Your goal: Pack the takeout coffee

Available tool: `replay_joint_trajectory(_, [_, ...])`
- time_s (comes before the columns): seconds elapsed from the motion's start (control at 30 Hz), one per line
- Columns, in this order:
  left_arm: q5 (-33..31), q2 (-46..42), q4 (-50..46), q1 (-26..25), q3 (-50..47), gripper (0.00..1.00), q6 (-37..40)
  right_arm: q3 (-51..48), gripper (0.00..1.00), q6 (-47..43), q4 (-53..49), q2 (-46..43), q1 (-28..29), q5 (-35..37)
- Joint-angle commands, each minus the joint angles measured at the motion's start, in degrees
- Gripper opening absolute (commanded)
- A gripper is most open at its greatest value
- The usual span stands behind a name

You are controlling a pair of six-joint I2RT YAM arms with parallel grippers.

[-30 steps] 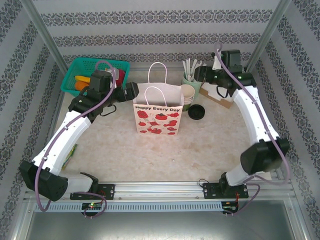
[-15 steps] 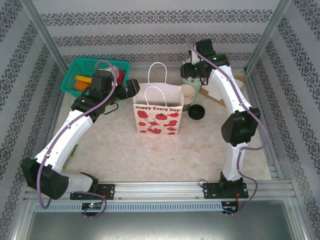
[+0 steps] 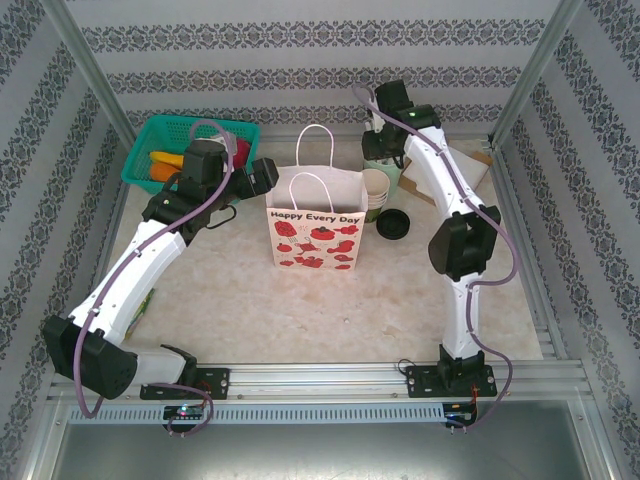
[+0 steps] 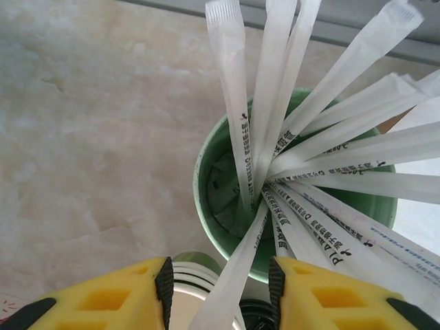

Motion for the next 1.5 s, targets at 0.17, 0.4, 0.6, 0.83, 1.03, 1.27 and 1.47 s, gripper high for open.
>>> replay_joint_trajectory(0.17, [-1.37,0.09,-2.44,-0.14,1.78,1.0,1.34,1.78,0.27,-1.16,-1.11,0.48,0.77,1.24])
replay_joint_trajectory(0.4, [-1.06,0.14,-2.44,-0.14,1.62,1.0,1.34,2.33,0.07,-1.5,-1.25,-1.52,0.97,2.07])
replay_joint_trajectory(0.6, [-1.08,0.5,-2.17,-0.09,1.6,1.0,1.05,2.06,0.0,-2.77,-2.01,-5.83,1.01,1.61])
replay_joint_trajectory(0.83, [-6.61,1.84,-5.76,0.2,3.01,1.0,-2.29,1.82,0.0,-3.53,-4.73,-13.11,0.72,-3.69])
replay_joint_trajectory(1.03, [-13.14,5.65,-12.42,1.43,6.34,1.0,-7.94,0.14,0.0,-4.31,-6.19,-20.99,-0.57,-8.84])
replay_joint_trajectory(1.27, [-17.39,8.81,-15.52,2.17,8.03,1.0,-10.58,-1.09,0.0,-4.04,-8.84,-29.97,-3.76,-15.88])
replay_joint_trajectory(1.47, [-11.17,10.82,-14.14,2.15,7.85,1.0,-9.63,-1.48,0.0,-1.75,-13.2,-37.12,-6.67,-28.88])
